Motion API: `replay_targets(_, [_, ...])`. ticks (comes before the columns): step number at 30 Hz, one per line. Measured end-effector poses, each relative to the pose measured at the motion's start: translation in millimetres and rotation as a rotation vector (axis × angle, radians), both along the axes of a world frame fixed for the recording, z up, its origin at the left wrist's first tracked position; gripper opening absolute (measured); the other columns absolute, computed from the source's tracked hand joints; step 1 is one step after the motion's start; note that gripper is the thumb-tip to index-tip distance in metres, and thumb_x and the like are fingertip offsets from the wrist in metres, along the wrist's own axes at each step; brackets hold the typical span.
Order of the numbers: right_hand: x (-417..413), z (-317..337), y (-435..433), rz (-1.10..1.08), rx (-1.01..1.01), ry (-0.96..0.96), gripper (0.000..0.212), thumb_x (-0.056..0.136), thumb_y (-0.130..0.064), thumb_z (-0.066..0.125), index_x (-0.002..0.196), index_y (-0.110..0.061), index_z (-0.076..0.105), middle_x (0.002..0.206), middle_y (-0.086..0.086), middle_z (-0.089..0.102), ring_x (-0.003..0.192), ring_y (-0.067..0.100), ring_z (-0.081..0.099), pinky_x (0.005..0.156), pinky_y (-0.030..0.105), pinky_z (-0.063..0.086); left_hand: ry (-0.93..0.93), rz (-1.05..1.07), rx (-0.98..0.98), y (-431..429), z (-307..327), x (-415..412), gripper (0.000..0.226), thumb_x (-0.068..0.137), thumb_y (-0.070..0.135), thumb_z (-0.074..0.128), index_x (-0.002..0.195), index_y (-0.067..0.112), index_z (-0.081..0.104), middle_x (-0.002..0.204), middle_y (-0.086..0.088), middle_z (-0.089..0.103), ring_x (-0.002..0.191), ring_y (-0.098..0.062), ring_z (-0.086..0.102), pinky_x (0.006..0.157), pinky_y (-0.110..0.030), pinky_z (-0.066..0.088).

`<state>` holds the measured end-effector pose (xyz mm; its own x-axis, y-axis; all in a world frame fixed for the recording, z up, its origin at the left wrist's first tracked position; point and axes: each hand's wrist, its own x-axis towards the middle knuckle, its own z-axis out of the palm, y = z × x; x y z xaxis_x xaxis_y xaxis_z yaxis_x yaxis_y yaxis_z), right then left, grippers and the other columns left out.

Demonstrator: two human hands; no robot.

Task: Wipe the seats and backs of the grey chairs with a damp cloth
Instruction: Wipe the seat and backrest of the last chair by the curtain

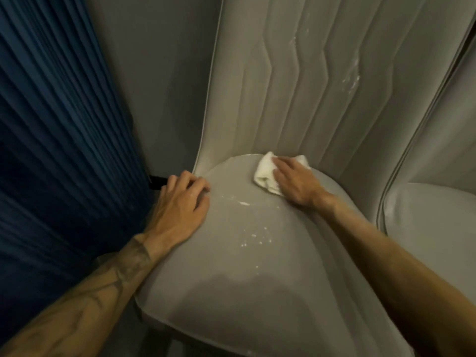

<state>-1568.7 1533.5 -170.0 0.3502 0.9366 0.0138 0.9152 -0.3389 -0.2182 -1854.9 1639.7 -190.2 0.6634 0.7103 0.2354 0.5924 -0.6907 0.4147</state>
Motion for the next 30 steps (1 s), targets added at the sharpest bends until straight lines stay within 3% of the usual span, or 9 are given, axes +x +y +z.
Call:
replay_targets(5, [-8, 1, -11, -0.079, -0.041, 0.005, 0.055, 0.113, -0.034, 0.03, 0.163, -0.013, 0.024, 0.168, 0.012, 0.027, 0.155, 0.029, 0.025, 0.126, 0.04, 0.017, -0.141, 0.026, -0.065, 8, -10, 4, 0.013, 0.105, 0.022, 0.056, 0.107, 0.023, 0.069, 0.11, 0.006, 0.05, 0.104, -0.024, 0.044, 0.094, -0.047, 0.041])
replay_targets(11, [-69, -8, -3, 0.334, -0.061, 0.005, 0.056, 0.113, -0.039, 0.028, 0.166, -0.024, 0.017, 0.172, 0.006, 0.02, 0.158, 0.022, 0.018, 0.128, 0.034, 0.012, -0.226, 0.089, -0.145, 12, -15, 3, 0.025, 0.105, 0.017, 0.045, 0.111, 0.014, 0.069, 0.115, -0.007, 0.055, 0.109, -0.028, 0.047, 0.103, -0.051, 0.042])
replay_targets(13, [-37, 0, -18, 0.286, -0.09, 0.017, 0.056, 0.113, -0.036, 0.029, 0.165, -0.022, 0.016, 0.173, 0.005, 0.018, 0.159, 0.02, 0.018, 0.13, 0.033, 0.011, -0.223, 0.075, -0.124, 12, -16, 3, 0.027, 0.103, 0.019, 0.044, 0.111, 0.013, 0.069, 0.115, -0.009, 0.055, 0.108, -0.029, 0.047, 0.102, -0.051, 0.042])
replay_targets(16, [10, 8, -45, 0.034, -0.11, 0.034, 0.054, 0.113, -0.03, 0.031, 0.164, -0.02, 0.017, 0.173, 0.004, 0.014, 0.16, 0.021, 0.016, 0.13, 0.038, 0.011, -0.208, 0.073, -0.105, 11, -16, 2, 0.02, 0.104, 0.008, 0.052, 0.113, 0.012, 0.069, 0.117, -0.011, 0.055, 0.11, -0.032, 0.047, 0.102, -0.053, 0.042])
replay_targets(18, [-5, 9, -53, -0.008, -0.123, 0.05, 0.055, 0.113, -0.033, 0.029, 0.165, -0.023, 0.013, 0.174, 0.002, 0.009, 0.161, 0.019, 0.01, 0.13, 0.042, 0.011, -0.199, 0.068, -0.097, 11, -16, 3, 0.02, 0.103, 0.007, 0.053, 0.114, 0.012, 0.068, 0.117, -0.011, 0.055, 0.111, -0.032, 0.047, 0.102, -0.053, 0.042])
replay_targets(21, [-70, -2, -66, 0.204, -0.074, 0.067, 0.056, 0.113, -0.035, 0.027, 0.165, -0.025, 0.011, 0.174, 0.0, 0.008, 0.161, 0.019, 0.008, 0.13, 0.043, 0.011, -0.194, 0.061, -0.083, 11, -17, 3, 0.021, 0.102, 0.005, 0.053, 0.114, 0.011, 0.068, 0.118, -0.011, 0.055, 0.11, -0.031, 0.045, 0.102, -0.053, 0.042])
replay_targets(24, [-111, -4, -97, 0.43, -0.064, 0.079, 0.057, 0.112, -0.044, 0.021, 0.166, -0.031, 0.007, 0.174, -0.002, 0.01, 0.161, 0.013, 0.009, 0.128, 0.029, 0.007, -0.179, 0.046, -0.084, 11, -16, 2, 0.025, 0.1, 0.01, 0.047, 0.115, 0.01, 0.067, 0.118, -0.013, 0.054, 0.11, -0.031, 0.044, 0.102, -0.053, 0.041])
replay_targets(27, [-83, 7, -101, 0.236, -0.077, 0.05, 0.056, 0.113, -0.036, 0.027, 0.165, -0.023, 0.013, 0.173, 0.003, 0.014, 0.16, 0.018, 0.016, 0.129, 0.033, 0.014, -0.166, 0.035, -0.091, 8, -13, 1, 0.036, 0.094, 0.018, 0.039, 0.116, 0.008, 0.067, 0.119, -0.014, 0.054, 0.11, -0.035, 0.045, 0.101, -0.053, 0.041])
replay_targets(30, [-78, 15, -85, 0.01, -0.129, 0.05, 0.058, 0.113, -0.033, 0.025, 0.166, -0.016, 0.006, 0.174, 0.006, 0.006, 0.161, 0.022, 0.009, 0.129, 0.039, 0.011, -0.154, 0.037, -0.066, 7, -12, 0, 0.027, 0.1, 0.006, 0.046, 0.117, 0.007, 0.066, 0.12, -0.017, 0.054, 0.111, -0.038, 0.046, 0.102, -0.055, 0.041])
